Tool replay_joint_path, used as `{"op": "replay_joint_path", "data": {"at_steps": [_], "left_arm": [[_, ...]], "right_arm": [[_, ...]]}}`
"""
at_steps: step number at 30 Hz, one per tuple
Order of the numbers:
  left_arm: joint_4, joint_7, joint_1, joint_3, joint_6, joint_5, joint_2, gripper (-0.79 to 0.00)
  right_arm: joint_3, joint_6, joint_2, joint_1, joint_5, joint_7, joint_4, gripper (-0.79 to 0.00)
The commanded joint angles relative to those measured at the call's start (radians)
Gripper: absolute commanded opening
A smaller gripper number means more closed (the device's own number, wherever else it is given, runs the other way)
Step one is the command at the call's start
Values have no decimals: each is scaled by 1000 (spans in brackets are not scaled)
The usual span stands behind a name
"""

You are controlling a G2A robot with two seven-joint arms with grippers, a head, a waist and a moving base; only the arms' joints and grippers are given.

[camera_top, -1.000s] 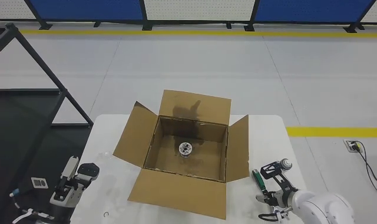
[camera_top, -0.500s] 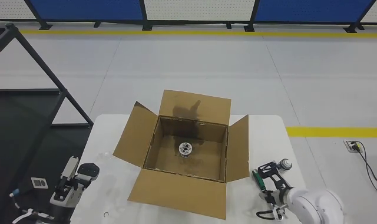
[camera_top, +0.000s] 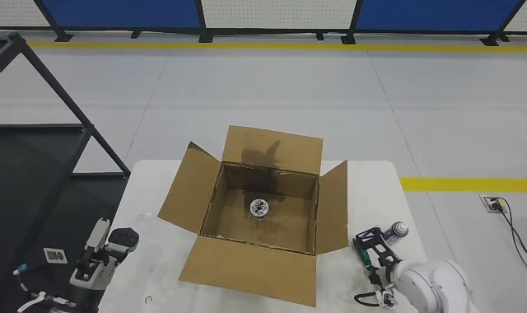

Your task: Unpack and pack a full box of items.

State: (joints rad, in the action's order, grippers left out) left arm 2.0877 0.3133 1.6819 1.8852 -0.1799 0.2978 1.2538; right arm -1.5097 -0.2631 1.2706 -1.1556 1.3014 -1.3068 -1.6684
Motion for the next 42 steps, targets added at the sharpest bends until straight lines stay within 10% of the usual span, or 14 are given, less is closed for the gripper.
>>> {"op": "replay_joint_path", "data": {"at_steps": [1, 16, 23, 42], "left_arm": [[0, 0, 0, 0, 0, 0, 0, 0], [0, 0, 0, 0, 0, 0, 0, 0], [0, 0, 0, 0, 0, 0, 0, 0], [0, 0, 0, 0, 0, 0, 0, 0]], "right_arm": [[4, 2, -1, 5, -4, -2, 7, -437], [46, 22, -10, 36, -11, -25, 48, -505], [56, 32, -15, 44, -10, -31, 54, -779], [-246, -47, -58, -146, -287, 55, -223, -785]]}}
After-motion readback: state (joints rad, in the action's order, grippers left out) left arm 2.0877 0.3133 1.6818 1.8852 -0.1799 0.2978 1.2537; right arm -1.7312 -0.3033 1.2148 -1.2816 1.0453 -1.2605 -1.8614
